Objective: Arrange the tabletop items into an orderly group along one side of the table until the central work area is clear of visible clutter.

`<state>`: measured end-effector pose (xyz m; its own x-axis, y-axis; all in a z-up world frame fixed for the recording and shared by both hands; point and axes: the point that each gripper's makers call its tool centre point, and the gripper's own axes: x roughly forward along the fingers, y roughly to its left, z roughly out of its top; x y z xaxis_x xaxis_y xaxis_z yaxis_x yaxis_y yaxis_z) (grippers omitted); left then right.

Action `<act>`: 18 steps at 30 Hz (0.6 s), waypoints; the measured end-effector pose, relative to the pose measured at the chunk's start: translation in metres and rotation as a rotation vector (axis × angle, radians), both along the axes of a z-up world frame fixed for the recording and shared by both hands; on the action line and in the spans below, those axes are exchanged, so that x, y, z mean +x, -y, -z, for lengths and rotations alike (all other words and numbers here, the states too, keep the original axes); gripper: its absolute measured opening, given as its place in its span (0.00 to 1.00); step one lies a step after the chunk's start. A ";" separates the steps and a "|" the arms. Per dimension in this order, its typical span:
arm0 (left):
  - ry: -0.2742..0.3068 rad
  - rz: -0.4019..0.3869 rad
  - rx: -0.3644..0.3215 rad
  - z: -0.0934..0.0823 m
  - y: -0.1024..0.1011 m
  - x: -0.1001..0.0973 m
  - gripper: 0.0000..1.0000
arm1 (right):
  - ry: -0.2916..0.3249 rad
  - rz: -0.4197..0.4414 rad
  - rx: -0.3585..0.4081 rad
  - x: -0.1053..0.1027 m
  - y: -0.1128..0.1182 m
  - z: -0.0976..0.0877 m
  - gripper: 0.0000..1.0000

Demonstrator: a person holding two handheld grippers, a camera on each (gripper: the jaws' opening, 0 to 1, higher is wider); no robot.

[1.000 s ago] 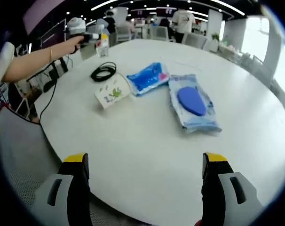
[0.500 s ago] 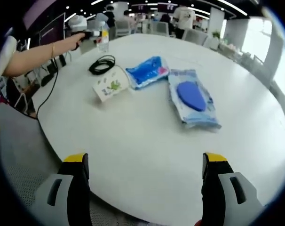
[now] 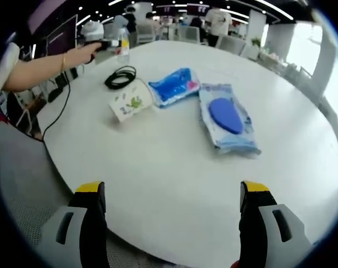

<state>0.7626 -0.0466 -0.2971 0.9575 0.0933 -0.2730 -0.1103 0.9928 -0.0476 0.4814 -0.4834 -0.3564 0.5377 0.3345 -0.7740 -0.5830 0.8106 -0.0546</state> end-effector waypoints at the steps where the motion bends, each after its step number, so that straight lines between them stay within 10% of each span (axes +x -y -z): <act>1: -0.001 0.013 0.019 0.000 0.003 0.001 0.36 | 0.000 0.002 0.000 0.000 0.000 0.000 0.99; 18: 0.012 -0.004 0.056 -0.005 0.018 -0.016 0.37 | 0.001 0.004 -0.005 0.000 0.002 -0.001 0.99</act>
<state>0.7466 -0.0650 -0.2921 0.9604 0.1115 -0.2554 -0.1136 0.9935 0.0065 0.4813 -0.4851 -0.3558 0.5397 0.3283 -0.7752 -0.5794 0.8129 -0.0590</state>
